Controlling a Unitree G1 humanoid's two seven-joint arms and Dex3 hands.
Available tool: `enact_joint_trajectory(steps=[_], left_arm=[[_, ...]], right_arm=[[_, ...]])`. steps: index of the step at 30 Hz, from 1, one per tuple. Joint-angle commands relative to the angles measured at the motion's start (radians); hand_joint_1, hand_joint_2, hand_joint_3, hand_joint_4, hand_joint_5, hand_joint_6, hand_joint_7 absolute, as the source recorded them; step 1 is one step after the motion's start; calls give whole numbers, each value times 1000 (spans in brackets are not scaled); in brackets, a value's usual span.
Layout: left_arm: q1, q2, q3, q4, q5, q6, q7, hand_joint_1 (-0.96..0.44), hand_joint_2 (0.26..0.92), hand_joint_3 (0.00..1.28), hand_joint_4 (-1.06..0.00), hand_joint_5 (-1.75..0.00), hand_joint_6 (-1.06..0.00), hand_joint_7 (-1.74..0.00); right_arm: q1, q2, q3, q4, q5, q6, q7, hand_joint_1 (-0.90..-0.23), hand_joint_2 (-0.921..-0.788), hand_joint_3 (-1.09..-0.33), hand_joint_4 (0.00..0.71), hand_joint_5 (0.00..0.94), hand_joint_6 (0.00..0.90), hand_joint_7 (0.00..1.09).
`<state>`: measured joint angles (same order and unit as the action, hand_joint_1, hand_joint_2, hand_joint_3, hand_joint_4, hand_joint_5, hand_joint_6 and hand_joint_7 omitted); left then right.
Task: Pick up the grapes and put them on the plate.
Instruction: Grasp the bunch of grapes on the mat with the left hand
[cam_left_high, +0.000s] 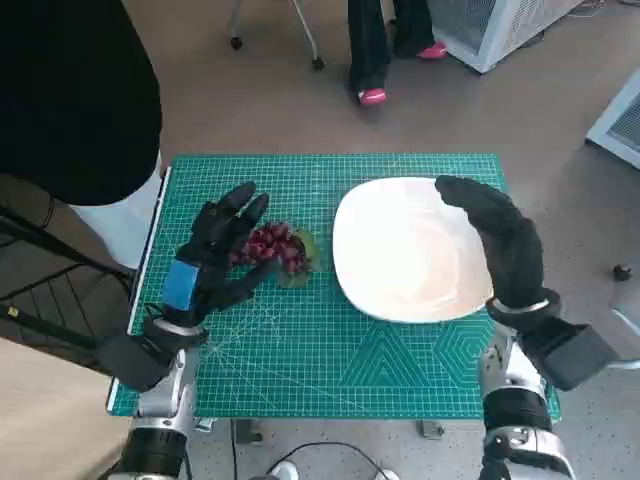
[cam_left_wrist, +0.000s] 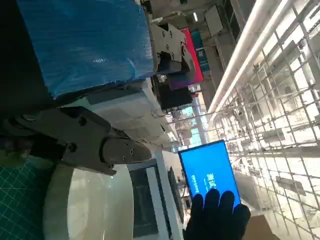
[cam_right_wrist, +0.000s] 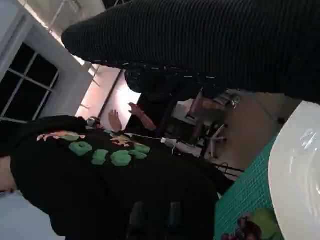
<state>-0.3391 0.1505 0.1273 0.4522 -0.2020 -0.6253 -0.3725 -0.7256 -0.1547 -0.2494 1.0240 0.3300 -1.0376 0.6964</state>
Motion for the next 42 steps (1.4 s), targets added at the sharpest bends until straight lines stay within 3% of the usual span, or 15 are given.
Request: enact_joint_trajectory(steps=[1, 42], left_arm=[[11, 0, 0, -15, -13, 4, -9, -144, 921, 192, -410, -5, -205, -469], [55, -14, -10, -125, -26, 76, -21, -146, 921, 209, -391, -2, -179, -460]], right_arm=[[14, -3, -3, 4, 6, 19, 13, -476, -921, -537, 349, 0, 316, 1], [42, 1, 3, -45, 3, 12, 10, -485, -921, -526, 353, 0, 324, 3]])
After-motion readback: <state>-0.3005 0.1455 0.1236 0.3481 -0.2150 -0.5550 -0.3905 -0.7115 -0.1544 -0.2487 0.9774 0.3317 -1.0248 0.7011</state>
